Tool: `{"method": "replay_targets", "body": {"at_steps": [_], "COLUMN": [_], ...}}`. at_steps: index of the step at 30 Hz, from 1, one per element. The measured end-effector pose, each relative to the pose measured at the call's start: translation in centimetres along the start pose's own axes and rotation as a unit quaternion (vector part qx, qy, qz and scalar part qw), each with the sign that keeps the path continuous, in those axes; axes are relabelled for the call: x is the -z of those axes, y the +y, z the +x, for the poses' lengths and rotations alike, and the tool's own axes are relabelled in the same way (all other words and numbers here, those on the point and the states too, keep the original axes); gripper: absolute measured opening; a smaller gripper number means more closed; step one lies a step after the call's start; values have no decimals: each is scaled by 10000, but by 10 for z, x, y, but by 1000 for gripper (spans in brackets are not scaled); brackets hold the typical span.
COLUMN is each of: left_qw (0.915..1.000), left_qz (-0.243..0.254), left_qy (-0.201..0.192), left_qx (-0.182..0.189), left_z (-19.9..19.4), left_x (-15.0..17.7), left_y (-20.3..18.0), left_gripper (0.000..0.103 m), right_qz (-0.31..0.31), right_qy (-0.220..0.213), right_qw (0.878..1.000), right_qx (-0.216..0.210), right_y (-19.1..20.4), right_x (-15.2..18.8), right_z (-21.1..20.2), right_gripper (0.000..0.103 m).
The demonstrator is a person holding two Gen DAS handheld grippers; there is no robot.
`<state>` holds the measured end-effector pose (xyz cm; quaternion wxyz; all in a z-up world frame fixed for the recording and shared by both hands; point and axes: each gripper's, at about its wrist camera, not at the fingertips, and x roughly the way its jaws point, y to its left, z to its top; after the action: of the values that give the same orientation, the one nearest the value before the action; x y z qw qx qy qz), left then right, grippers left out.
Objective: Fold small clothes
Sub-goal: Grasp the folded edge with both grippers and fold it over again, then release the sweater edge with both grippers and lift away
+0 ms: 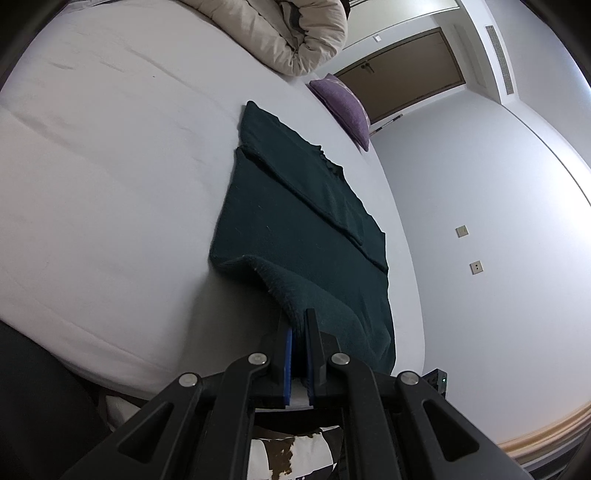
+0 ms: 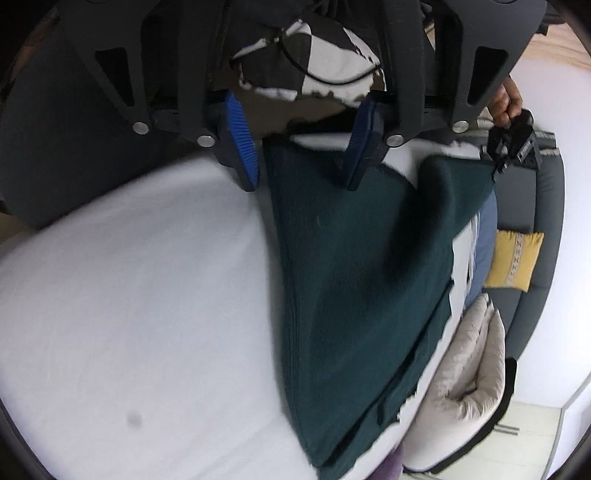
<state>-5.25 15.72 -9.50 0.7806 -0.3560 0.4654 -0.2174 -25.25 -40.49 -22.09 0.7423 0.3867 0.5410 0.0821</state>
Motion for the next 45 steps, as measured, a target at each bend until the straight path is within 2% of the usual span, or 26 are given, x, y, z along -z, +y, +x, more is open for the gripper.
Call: {"method": "replay_targets", "body": {"at_steps": [2, 6, 8, 14, 19, 25, 30, 34, 39, 45], "left_qw": [10000, 10000, 10000, 10000, 9996, 9979, 9967, 9956, 9947, 9952], "left_qz": [-13, -24, -38, 12, -106, -216, -146, -72, -161, -333], "left_qy": [3, -2, -14, -70, -159, -320, -548, -709, -811, -811], "left_qx": [1, -6, -15, -12, 229, 527, 577, 604, 619, 437], "left_z": [0, -1, -1, -4, -15, -23, -27, -18, 13, 67], "left_x": [-1, -1, 0, 0, -1, -6, -27, -58, -114, -184], "left_y": [1, 4, 6, 3, 1, -12, -25, -36, -41, -37], "left_gripper": [7, 7, 6, 7, 6, 6, 6, 6, 6, 6], "right_qz": [19, 256, 255, -11, 85, 142, 48, 87, 273, 636], "right_qy": [22, -223, -345, -643, -1002, -1584, -1892, -2039, -2157, -2323], "right_qw": [10000, 9985, 9974, 9957, 9883, 9718, 9572, 9503, 9453, 9440], "right_qx": [-31, -428, -585, -671, -1149, -1743, -2191, -2350, -2433, -2255], "right_y": [-3, -17, -18, -2, 9, 28, 58, 78, 96, 110], "right_x": [6, 14, 14, 18, 17, -3, -41, -81, -155, -247], "right_z": [5, 3, -1, -26, -63, -110, -131, -131, -116, -78], "right_gripper": [32, 20, 7, 5, 5, 5, 5, 5, 5, 5]}}
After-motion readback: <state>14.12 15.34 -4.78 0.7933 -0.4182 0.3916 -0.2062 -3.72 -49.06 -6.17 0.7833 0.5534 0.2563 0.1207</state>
